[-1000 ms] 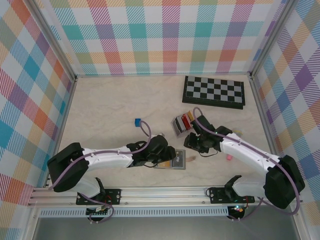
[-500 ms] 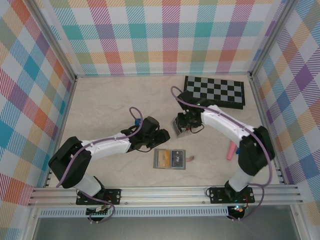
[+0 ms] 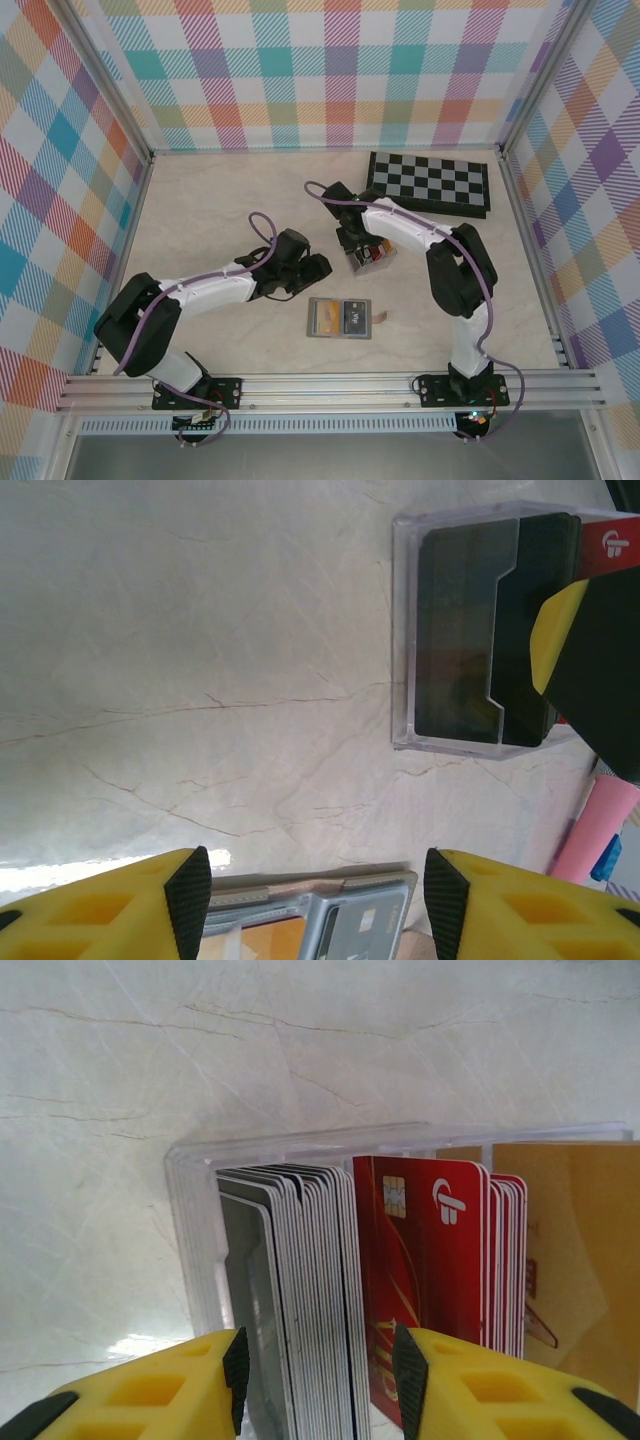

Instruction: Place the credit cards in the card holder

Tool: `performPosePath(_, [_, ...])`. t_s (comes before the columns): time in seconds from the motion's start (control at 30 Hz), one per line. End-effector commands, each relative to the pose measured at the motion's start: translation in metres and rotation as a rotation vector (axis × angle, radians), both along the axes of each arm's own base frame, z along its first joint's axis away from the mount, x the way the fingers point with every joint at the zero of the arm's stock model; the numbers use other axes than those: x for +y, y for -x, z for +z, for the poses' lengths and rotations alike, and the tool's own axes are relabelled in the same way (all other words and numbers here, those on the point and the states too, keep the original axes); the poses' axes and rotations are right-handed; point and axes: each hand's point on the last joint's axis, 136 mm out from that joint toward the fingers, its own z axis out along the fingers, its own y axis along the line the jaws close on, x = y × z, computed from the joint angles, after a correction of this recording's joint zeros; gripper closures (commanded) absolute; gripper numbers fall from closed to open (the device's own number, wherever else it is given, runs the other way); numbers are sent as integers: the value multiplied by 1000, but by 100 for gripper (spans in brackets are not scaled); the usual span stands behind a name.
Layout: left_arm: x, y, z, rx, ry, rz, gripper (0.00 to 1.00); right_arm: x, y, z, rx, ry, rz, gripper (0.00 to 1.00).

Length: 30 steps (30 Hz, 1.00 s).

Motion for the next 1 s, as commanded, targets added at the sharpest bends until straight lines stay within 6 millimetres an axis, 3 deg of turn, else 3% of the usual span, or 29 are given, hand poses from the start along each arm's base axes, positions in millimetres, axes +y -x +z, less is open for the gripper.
performPosePath(0.0, [5,1,6,-11,8,4,39,-4,-2,-3,1,77,28,55])
performPosePath(0.23, [7,2,6,-9,8,4,39,-15,-8,5,-57,186,22,56])
performPosePath(0.43, [6,3,6,-8,13,4,38,-15,-10,17,-90,174,21,58])
performPosePath(0.63, [7,4,5,-4,14,4,38,-16,-9,16,-82,175,25,71])
performPosePath(0.97, [7,5,5,-3,16,3,38,-17,-9,22,-99,168,18,83])
